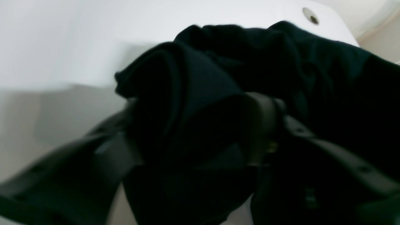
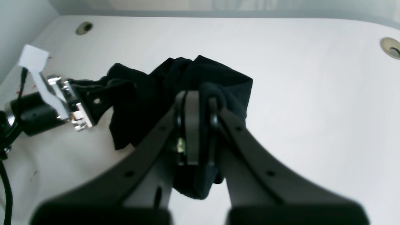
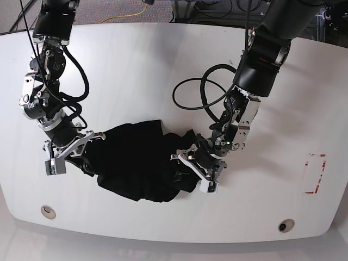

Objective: Layout the t-shirt on the table in an organized manner, then fold the t-shirt properly
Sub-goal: 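Close the left gripper on the shirt fabric beside the right gripper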

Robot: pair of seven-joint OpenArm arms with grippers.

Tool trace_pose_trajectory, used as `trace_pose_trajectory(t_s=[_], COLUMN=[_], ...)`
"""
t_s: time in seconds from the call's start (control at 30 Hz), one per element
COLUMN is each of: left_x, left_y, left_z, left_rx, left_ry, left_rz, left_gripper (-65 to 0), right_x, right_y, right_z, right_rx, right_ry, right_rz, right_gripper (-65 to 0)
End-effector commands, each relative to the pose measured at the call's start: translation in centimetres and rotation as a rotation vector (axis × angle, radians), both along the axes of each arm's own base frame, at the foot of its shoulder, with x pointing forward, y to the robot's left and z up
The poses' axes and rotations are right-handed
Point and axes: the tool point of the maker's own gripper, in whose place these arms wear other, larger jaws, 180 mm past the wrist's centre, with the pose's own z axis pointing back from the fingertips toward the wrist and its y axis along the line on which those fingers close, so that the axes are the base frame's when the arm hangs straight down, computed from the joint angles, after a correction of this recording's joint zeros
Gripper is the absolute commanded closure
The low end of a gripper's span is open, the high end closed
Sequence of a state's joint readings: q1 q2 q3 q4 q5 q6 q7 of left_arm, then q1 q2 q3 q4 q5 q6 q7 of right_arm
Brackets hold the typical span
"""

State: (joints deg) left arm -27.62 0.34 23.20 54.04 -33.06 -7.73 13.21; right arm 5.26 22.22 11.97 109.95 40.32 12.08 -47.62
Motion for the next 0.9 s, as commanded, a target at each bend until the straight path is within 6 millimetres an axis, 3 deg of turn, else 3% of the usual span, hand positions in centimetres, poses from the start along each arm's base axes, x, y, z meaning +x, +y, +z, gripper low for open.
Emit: trace_pose_trajectory(t_s=[0.0,0.2,0.4,0.63,0.73,0.87], left_x=[1.3,1.7,1.6,1.6,1.8,2.1], left_y=[-0.4,-0.2,-0.1,0.1,1.2,2.0], left_z=[2.9,3.7,3.4,3.6,3.6,5.2], left_rx=[-0.035,-0.056,-0.046,-0.048,-0.034,-0.028], left_ry=[-0.074,-0.121,-0.123,-0.127,-0.133,-0.181], left_rz=[0.003,0.024,0.024,0.027,0.037,0.035], left_gripper=[-24.0,-17.2,0.0,0.0,0.0,0.0], right_x=[0.4,0.4,0.4,0.4,0.4,0.5], right_y=[-0.1,-0.1,-0.1,-0.1,-0.1,-0.2], right_z=[2.1,2.1,2.1,2.1,2.1,2.3], right_rx=[-0.004,-0.004,-0.004,-0.004,-0.004,-0.004], right_ry=[-0.073,-0.073,-0.073,-0.073,-0.073,-0.077], right_rz=[0.004,0.004,0.004,0.004,0.004,0.0], right_gripper=[0.0,0.0,0.0,0.0,0.0,0.0])
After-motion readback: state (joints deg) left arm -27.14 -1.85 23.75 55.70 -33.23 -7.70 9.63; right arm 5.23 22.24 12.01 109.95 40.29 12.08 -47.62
